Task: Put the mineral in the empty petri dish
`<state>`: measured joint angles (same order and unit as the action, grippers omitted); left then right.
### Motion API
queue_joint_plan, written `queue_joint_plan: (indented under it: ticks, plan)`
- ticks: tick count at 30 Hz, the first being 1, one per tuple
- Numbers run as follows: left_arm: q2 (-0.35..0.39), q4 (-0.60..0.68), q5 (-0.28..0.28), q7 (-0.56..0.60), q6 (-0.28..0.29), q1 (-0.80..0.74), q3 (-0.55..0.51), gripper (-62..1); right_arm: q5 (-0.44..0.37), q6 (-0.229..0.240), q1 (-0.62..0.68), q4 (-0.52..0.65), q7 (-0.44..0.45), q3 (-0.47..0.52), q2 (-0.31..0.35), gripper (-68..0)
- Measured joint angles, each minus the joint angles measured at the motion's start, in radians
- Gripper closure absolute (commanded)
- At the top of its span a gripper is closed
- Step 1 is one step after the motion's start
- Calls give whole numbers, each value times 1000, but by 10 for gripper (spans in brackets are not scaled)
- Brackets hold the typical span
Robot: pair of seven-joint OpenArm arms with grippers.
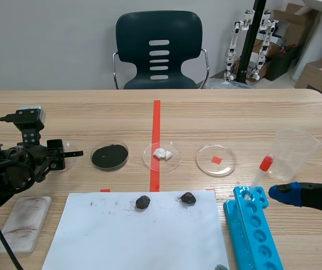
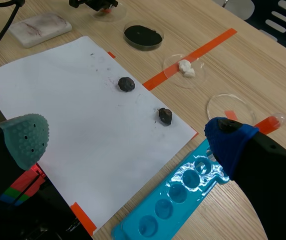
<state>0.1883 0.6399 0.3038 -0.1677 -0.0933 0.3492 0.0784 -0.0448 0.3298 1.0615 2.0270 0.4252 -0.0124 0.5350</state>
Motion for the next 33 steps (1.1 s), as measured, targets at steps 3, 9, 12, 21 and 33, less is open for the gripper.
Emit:
queue_joint_plan:
  ticks: [3, 9, 12, 21, 33]
  plan:
    - [0, 0, 0, 0, 0, 0, 0, -115, 0, 0, 0, 0, 0, 0, 0, -679]
    - [0, 0, 0, 0, 0, 0, 0, -222, 0, 0, 0, 0, 0, 0, 0, -679]
    - [0, 0, 0, 0, 0, 0, 0, -282, 0, 0, 0, 0, 0, 0, 0, -679]
    - [0, 0, 0, 0, 0, 0, 0, -533, 0, 0, 0, 0, 0, 0, 0, -679]
    - [31, 30, 0, 1, 88, -19, 0, -623, 0, 0, 0, 0, 0, 0, 0, -679]
